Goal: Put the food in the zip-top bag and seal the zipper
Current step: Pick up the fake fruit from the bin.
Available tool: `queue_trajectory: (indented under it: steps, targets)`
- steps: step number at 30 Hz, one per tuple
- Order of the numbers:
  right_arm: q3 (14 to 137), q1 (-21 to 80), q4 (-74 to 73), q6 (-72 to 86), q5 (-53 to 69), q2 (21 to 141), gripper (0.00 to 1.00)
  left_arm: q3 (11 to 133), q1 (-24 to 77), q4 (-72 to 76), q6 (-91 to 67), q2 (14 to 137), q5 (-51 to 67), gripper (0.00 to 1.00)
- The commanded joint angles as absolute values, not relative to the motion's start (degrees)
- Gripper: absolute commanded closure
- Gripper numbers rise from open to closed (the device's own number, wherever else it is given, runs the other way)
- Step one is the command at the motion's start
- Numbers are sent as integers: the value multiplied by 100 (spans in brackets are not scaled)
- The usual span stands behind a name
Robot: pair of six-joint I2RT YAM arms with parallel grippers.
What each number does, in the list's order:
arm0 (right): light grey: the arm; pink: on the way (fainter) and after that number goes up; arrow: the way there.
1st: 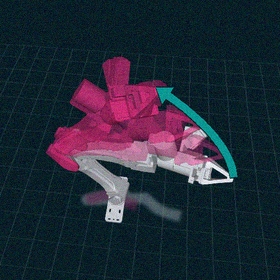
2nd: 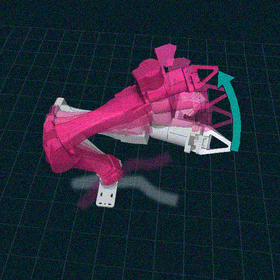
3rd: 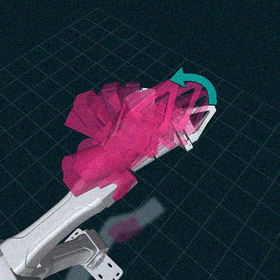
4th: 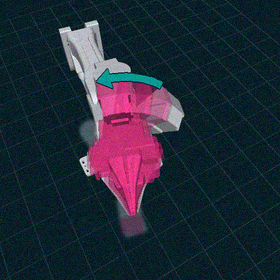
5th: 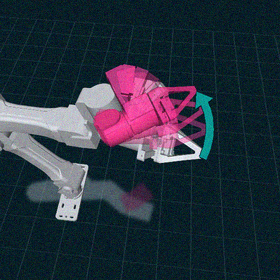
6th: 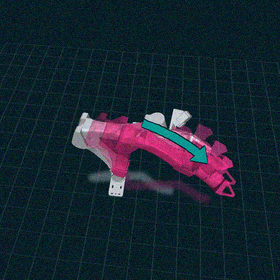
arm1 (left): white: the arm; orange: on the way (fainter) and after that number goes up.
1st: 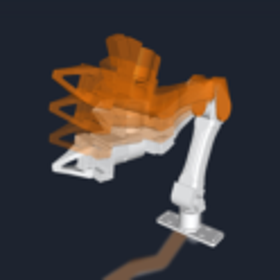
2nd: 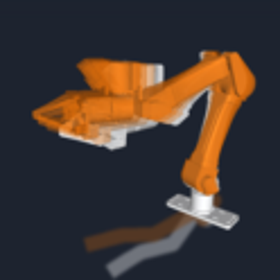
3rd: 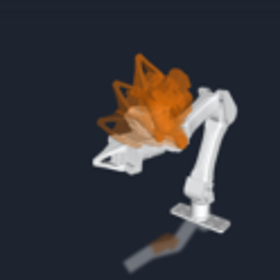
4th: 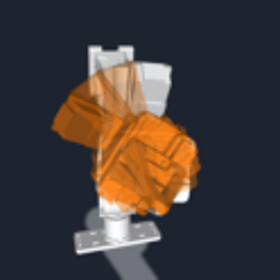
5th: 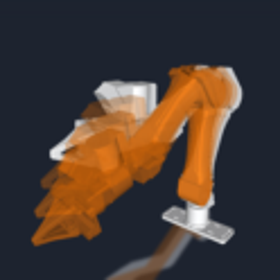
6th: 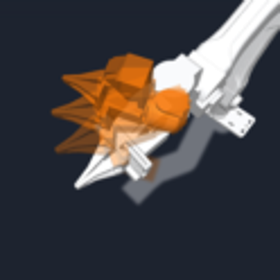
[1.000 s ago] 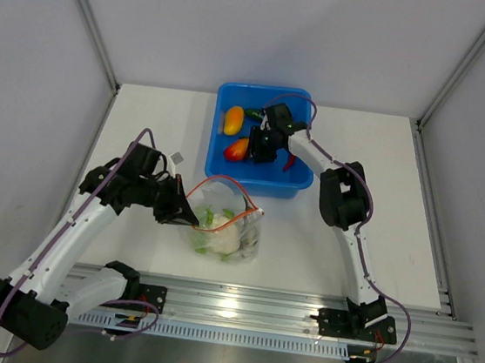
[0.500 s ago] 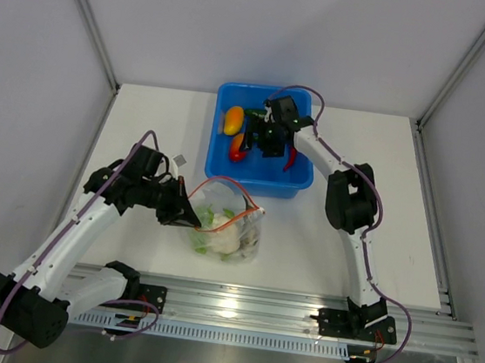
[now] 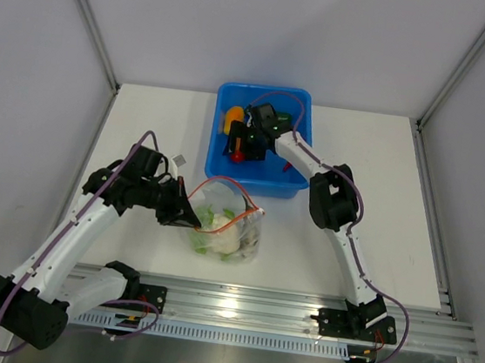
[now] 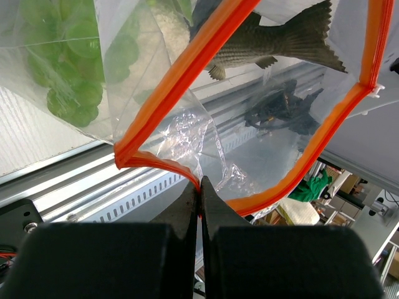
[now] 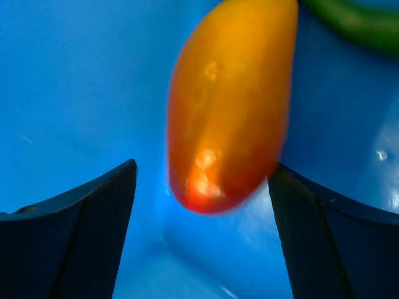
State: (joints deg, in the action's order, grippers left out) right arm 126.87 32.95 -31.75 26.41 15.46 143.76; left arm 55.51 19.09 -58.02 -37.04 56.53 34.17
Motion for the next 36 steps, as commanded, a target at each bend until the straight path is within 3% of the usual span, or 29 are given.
queue_trajectory:
  steps: [1,12,16,20,22,29,36]
  targets:
    - [13043,3384,-3067,2716,952,14607,15,5590,1872,-5845,-3674,5528,3472,99]
    - [13342,3401,-3296,2408,308,15029,42,5493,1872,-5792,-3709,5458,3507,99]
    - [13359,3375,-3252,2399,483,15012,69,5476,1872,-5792,-3691,5458,3507,99]
    - [13237,3384,-3217,2443,589,14872,86,5441,1872,-5766,-3674,5476,3516,99]
    - [13193,3375,-3191,2443,764,14810,100,5458,1872,-5757,-3665,5476,3525,99]
    - [13096,3235,-3190,2417,984,14230,100,5414,1872,-5564,-3744,5484,3621,99]
    - [12192,3111,-3129,2321,958,12748,100,5528,1872,-5283,-3788,5625,3647,99]
